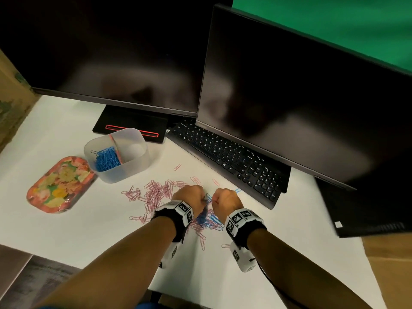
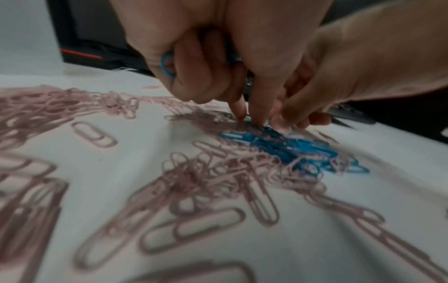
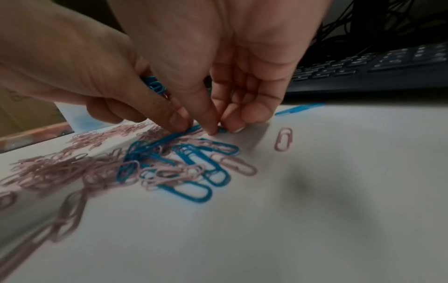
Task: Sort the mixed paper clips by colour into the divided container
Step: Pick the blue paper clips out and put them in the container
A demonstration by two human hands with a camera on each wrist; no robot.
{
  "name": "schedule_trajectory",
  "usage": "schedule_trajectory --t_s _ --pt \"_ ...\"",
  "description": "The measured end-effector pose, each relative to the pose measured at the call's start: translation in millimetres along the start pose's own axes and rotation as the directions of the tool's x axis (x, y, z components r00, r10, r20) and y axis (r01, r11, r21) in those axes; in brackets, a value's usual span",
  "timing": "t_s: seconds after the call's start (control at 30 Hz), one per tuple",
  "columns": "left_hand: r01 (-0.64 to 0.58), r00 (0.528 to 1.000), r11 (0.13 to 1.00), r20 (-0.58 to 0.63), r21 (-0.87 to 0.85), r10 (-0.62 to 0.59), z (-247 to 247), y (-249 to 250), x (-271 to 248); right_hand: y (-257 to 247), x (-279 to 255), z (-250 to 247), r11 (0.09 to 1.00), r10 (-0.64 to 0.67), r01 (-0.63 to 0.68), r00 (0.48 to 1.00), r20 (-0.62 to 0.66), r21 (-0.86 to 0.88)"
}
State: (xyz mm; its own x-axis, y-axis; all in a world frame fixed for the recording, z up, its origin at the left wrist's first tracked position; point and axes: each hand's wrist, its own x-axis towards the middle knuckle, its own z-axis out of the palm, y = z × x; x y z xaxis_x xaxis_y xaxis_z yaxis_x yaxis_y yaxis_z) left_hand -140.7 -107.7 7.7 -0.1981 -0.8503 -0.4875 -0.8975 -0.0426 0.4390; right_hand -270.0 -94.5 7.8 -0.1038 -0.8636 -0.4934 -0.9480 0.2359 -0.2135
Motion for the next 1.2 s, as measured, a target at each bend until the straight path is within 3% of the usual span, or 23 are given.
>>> schedule_trajectory --t_s 0.17,0.37,0.53,0.6,0.7,0.9,1.03,1.2 --pt "-0.009 0.999 0.996 0.035 0.092 0.006 6 3 6 13 -2 2 0.998 -0.015 0.015 1.0 -0.015 0.057" --pt "0.016 1.0 0.955 -0.015 -0.295 -0.022 -2 -17 8 38 -3 -11 0.932 -0.014 0.049 0.995 -0.1 0.358" --pt "0.001 0.999 0.873 -0.029 -0.487 -0.017 -8 -29 8 67 -3 -16 0.845 0.13 -0.093 0.991 -0.032 0.526" --pt "0.012 1.0 0.826 0.007 -0.563 -0.01 -9 -33 9 74 -6 -15 0.855 0.157 -0.124 0.987 -0.023 0.504" --pt "0.047 0.999 0.771 0.03 -0.635 -0.036 -9 -35 8 78 -8 -13 0.965 0.123 -0.11 0.992 -0.04 0.237" --pt "0.042 0.999 0.812 0.032 -0.582 -0.03 -10 -35 4 68 -14 -12 0.999 -0.033 0.033 0.999 0.002 0.043" --pt "0.063 0.998 0.801 0.06 -0.595 -0.034 -13 -36 3 63 -15 -7 0.979 -0.117 0.122 0.992 -0.041 0.165" --pt "0.088 0.995 0.787 0.095 -0.61 -0.037 -20 -36 0 60 -4 -21 0.911 0.054 -0.027 0.997 -0.054 0.412"
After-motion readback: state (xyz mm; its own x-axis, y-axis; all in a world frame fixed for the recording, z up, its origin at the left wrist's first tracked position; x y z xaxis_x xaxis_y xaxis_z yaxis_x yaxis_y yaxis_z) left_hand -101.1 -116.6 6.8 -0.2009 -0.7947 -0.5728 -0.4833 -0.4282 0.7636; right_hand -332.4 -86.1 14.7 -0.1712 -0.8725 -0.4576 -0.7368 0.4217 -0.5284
